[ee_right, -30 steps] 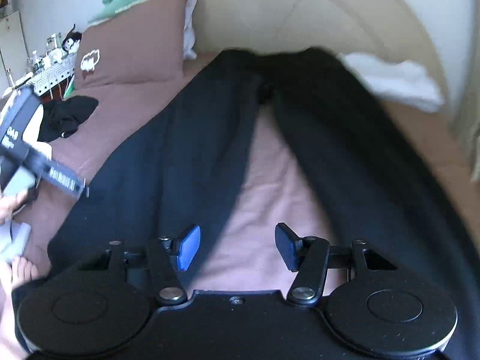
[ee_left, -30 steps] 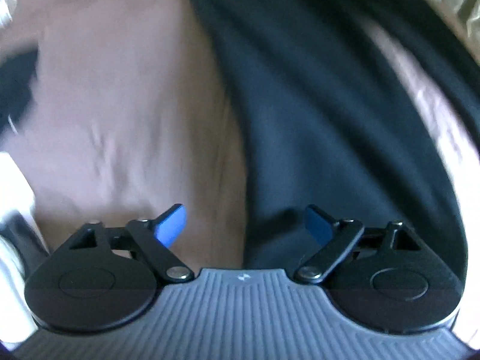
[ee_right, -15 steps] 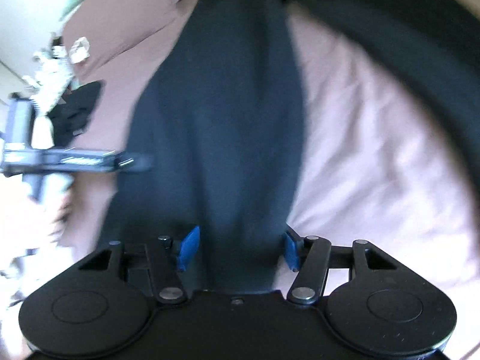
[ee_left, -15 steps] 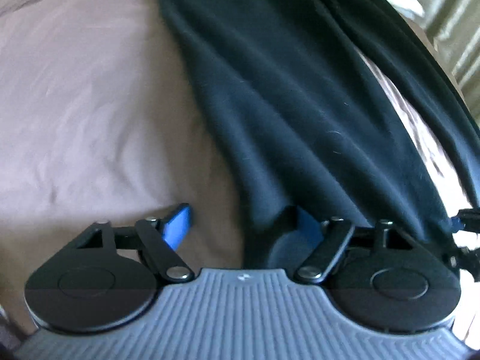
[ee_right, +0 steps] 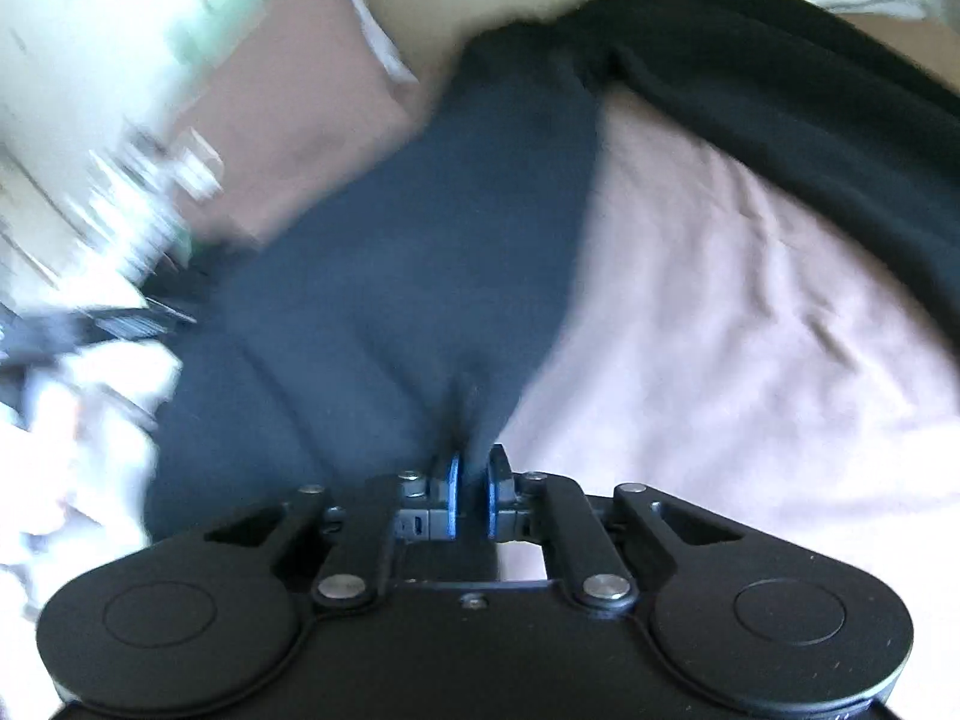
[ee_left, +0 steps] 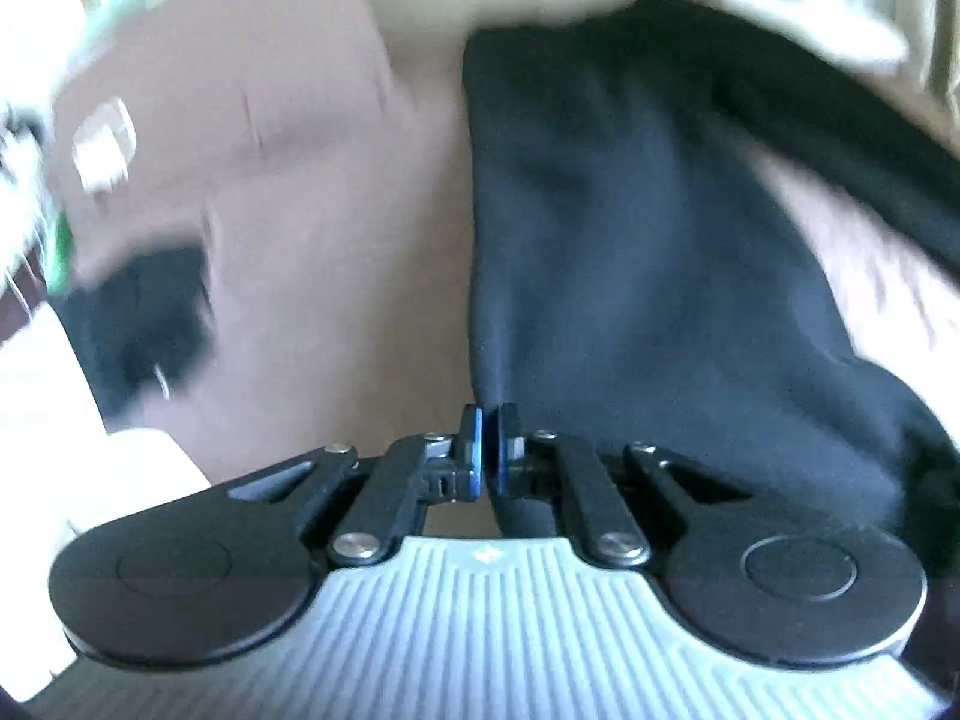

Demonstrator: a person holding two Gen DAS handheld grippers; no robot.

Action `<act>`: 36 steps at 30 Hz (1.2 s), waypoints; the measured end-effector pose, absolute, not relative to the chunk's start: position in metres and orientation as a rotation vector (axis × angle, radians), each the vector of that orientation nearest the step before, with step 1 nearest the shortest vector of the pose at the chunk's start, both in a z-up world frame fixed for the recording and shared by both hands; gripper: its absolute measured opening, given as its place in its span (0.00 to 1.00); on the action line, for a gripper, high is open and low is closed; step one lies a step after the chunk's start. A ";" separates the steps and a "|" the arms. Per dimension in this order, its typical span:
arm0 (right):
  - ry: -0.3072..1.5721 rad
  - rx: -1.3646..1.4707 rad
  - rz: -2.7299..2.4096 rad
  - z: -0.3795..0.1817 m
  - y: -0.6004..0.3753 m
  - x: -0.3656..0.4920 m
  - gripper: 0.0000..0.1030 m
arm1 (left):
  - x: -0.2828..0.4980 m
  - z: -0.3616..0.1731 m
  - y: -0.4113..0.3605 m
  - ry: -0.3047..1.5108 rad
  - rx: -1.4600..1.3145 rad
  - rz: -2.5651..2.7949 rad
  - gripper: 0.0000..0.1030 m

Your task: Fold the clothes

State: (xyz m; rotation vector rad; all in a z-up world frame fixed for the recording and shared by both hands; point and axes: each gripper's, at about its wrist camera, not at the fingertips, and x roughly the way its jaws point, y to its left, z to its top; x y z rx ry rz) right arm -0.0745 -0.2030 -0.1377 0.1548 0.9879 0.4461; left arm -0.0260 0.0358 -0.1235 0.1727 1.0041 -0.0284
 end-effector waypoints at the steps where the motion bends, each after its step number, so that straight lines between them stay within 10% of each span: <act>1: 1.014 0.028 0.361 -0.141 -0.191 -0.076 0.16 | -0.021 -0.136 0.041 1.078 0.151 -0.035 0.05; 2: 1.026 -0.086 0.289 -0.144 -0.180 -0.078 0.30 | -0.018 -0.146 0.046 1.136 0.123 -0.041 0.05; 7: 0.900 -0.217 0.363 -0.105 -0.153 -0.115 0.34 | -0.023 -0.158 0.070 1.187 -0.040 -0.098 0.11; 11: 1.069 0.034 0.500 -0.089 -0.169 -0.123 0.55 | -0.030 -0.154 0.086 1.184 -0.157 -0.157 0.31; 14: 1.229 0.240 0.650 -0.102 -0.177 -0.124 0.57 | -0.037 -0.151 0.090 1.192 -0.201 -0.186 0.44; 23: 1.347 0.080 0.809 -0.134 -0.149 -0.162 0.62 | -0.036 -0.167 0.103 1.264 -0.244 -0.175 0.45; 25: 1.296 -0.035 0.834 -0.134 -0.128 -0.168 0.48 | -0.035 -0.169 0.109 1.268 -0.266 -0.180 0.45; 27: 1.196 -0.165 0.827 -0.130 -0.106 -0.172 0.05 | -0.036 -0.167 0.112 1.261 -0.278 -0.183 0.45; 36: 0.694 -0.031 0.608 -0.002 -0.173 -0.158 0.04 | -0.049 -0.126 0.126 0.981 -0.260 -0.151 0.54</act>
